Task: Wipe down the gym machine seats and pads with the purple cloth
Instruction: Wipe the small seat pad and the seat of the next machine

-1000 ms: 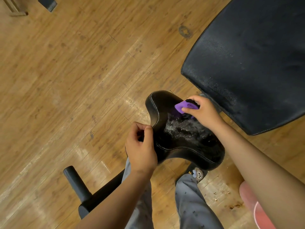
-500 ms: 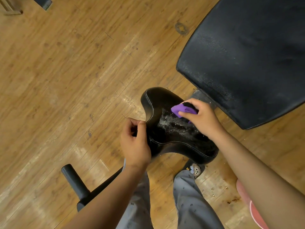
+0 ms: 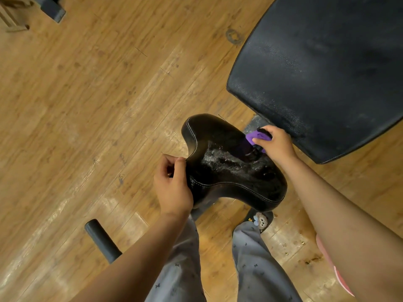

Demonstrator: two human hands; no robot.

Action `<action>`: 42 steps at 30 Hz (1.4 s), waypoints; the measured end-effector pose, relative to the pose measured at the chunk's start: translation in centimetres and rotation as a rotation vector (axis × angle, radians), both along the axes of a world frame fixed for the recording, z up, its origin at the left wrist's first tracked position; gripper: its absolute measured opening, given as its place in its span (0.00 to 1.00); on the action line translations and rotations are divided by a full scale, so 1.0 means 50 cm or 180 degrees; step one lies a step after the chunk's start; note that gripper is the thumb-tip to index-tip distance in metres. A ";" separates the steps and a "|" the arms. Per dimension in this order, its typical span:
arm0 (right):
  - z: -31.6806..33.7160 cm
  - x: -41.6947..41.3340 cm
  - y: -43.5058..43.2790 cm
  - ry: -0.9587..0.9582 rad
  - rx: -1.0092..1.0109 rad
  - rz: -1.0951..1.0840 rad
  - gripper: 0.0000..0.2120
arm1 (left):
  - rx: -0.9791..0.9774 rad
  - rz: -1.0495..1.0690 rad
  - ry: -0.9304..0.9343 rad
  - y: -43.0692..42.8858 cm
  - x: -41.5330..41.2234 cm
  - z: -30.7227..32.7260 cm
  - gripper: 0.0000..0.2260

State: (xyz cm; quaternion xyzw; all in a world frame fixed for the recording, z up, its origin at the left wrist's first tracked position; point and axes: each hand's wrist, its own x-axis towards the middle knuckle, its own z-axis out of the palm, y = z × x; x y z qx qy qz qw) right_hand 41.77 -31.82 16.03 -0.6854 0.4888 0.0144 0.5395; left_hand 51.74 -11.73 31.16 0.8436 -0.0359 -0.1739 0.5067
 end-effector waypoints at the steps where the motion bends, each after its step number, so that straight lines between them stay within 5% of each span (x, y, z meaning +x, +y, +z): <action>1: 0.023 -0.007 0.015 -0.0155 0.0074 0.0057 0.19 | 0.0006 -0.0002 -0.0009 0.000 0.000 0.000 0.10; 6: 0.126 -0.083 0.080 -0.0813 0.0267 0.0449 0.11 | 0.0056 -0.0016 -0.0058 0.001 0.000 -0.001 0.11; 16: -0.060 -0.074 -0.018 0.0107 -0.0043 -0.0012 0.17 | 0.0050 -0.0038 -0.0051 0.001 -0.002 -0.002 0.14; 25: 0.143 -0.196 0.102 -0.0638 0.0254 0.0399 0.11 | 0.0104 -0.0014 -0.0056 0.002 0.000 -0.003 0.12; 35: -0.035 -0.163 0.014 0.0137 -0.0065 0.0062 0.12 | 0.0040 -0.0032 -0.0019 0.001 0.000 -0.003 0.12; 42: 0.084 -0.235 0.104 -0.0309 0.0039 -0.0264 0.09 | 0.0035 0.0022 -0.0091 0.002 0.002 -0.010 0.13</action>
